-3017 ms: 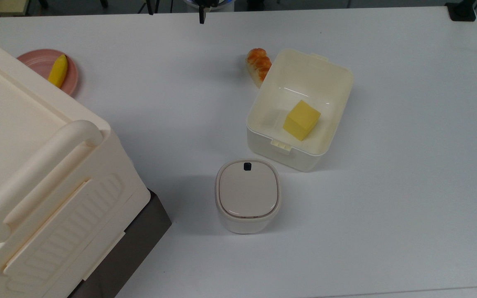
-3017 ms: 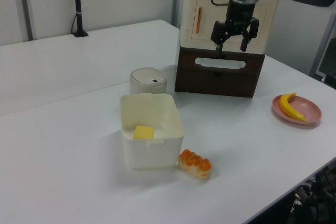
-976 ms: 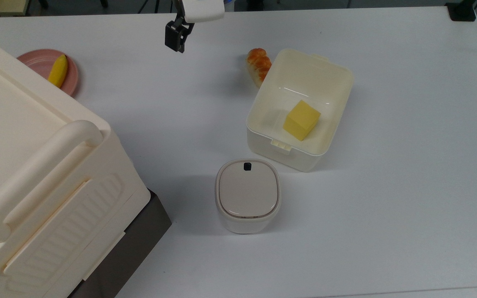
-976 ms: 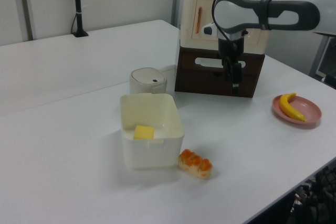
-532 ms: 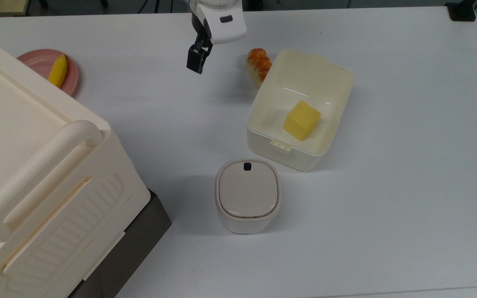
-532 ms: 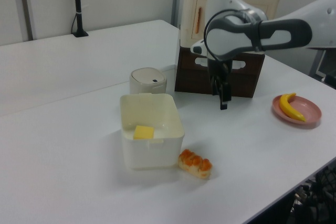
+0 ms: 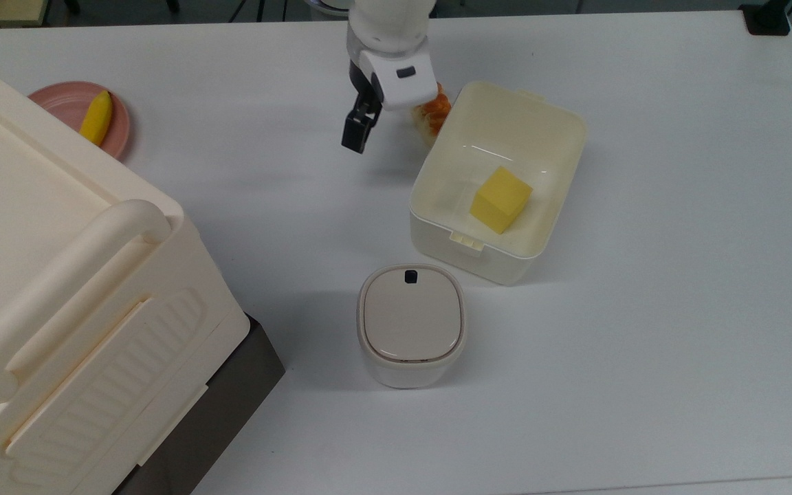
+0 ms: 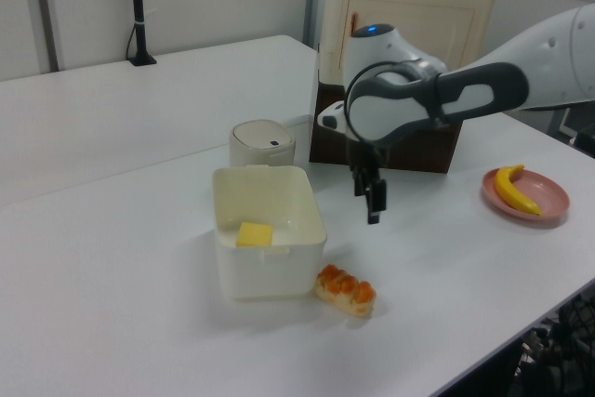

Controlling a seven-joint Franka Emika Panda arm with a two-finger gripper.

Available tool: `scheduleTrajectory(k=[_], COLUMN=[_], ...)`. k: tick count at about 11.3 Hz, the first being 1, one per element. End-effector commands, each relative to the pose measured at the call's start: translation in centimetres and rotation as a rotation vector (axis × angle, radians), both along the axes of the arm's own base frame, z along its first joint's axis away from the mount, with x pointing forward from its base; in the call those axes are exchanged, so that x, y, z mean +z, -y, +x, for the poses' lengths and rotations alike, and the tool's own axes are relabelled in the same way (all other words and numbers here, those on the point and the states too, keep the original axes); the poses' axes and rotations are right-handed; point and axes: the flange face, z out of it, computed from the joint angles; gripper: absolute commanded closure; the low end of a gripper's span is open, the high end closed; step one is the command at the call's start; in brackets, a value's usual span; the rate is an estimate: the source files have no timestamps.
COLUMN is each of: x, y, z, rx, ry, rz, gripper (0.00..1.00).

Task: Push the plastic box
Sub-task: 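Lower the gripper toward the rim of the cream plastic box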

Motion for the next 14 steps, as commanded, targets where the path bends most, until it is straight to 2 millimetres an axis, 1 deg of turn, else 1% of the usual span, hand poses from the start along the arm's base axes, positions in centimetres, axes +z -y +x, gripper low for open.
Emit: scheduleTrajectory(k=[1,2,4,5,6,8,10,11,13,14], x=[-1.3,-0.9,-0.8,-0.9,-1.2,-2.3,-2.4,-2.2,-0.9,-0.7], y=[-2.7,-2.8,-3.3,-3.7,-4.3,-5.7,-6.9,-7.3,-8.0,-9.3], z=[0.3,0.5,0.9,1.4,2.3,3.3,3.3,3.3,4.0,4.0], rx=[-0.05,-0.052,-0.046,-0.045,-0.064,-0.078,-0.066,-0.073,-0.075,-0.056], ry=[0.03,0.039,0.043,0.046,0.05,0.058,0.064,0.073,0.102,0.108], rz=[-0.014,-0.012,-0.009,-0.007,-0.006,-0.036,-0.042,-0.041,-0.031,-0.027], gripper=[0.0,0.0,0.0,0.0,0.0,0.0,0.0,0.0,0.0,0.0])
